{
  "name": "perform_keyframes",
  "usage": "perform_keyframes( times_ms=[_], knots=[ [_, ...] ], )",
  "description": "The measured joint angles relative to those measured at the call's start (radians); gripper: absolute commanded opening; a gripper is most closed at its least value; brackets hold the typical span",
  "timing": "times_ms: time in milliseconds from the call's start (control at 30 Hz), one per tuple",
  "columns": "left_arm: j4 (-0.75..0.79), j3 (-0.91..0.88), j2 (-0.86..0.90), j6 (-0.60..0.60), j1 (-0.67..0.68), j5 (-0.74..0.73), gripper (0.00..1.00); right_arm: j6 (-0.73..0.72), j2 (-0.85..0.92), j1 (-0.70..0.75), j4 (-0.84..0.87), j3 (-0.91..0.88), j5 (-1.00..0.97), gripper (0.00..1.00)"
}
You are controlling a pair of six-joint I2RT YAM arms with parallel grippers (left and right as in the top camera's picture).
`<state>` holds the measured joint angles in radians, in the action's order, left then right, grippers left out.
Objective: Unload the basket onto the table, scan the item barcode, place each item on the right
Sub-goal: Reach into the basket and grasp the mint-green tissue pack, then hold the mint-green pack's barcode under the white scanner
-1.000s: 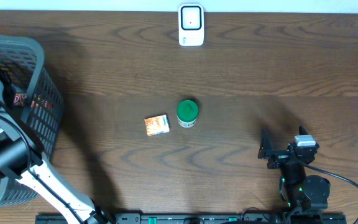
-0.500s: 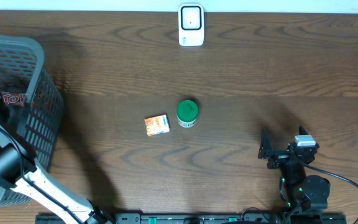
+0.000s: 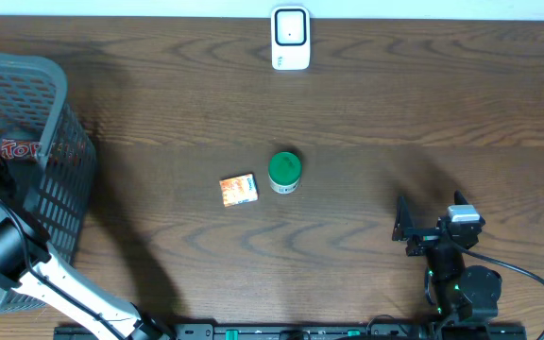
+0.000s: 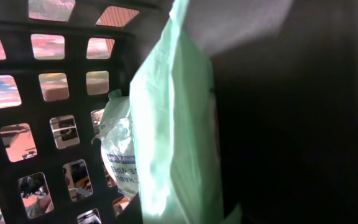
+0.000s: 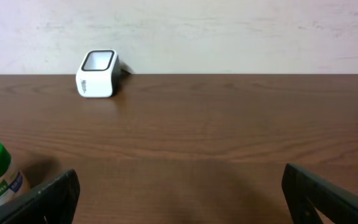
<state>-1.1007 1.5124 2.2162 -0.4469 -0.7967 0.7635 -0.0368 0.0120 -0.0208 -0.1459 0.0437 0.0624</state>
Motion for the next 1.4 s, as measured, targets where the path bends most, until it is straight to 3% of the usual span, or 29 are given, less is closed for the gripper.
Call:
perform_keyframes(
  times_ms=[233,500,933,1100,1400],
  knots=[
    [-0.135,0.084,0.008,-0.003,0.008,-0.051,0.13,0.000,0.000,0.000,0.000,0.000,0.000,0.99],
    [-0.315,0.385,-0.023,-0.002,0.092,-0.149,0.13,0.000,0.000,0.000,0.000,0.000,0.000,0.99],
    [-0.261,0.494,-0.499,-0.105,0.269,-0.574,0.13,0.000,0.000,0.000,0.000,0.000,0.000,0.99],
    [-0.220,0.496,-0.663,-0.130,0.410,-0.748,0.13,0.000,0.000,0.000,0.000,0.000,0.000,0.99],
    [-0.137,0.496,-0.744,-0.156,0.879,-0.863,0.13,0.000,0.000,0.000,0.000,0.000,0.000,0.99]
  ],
)
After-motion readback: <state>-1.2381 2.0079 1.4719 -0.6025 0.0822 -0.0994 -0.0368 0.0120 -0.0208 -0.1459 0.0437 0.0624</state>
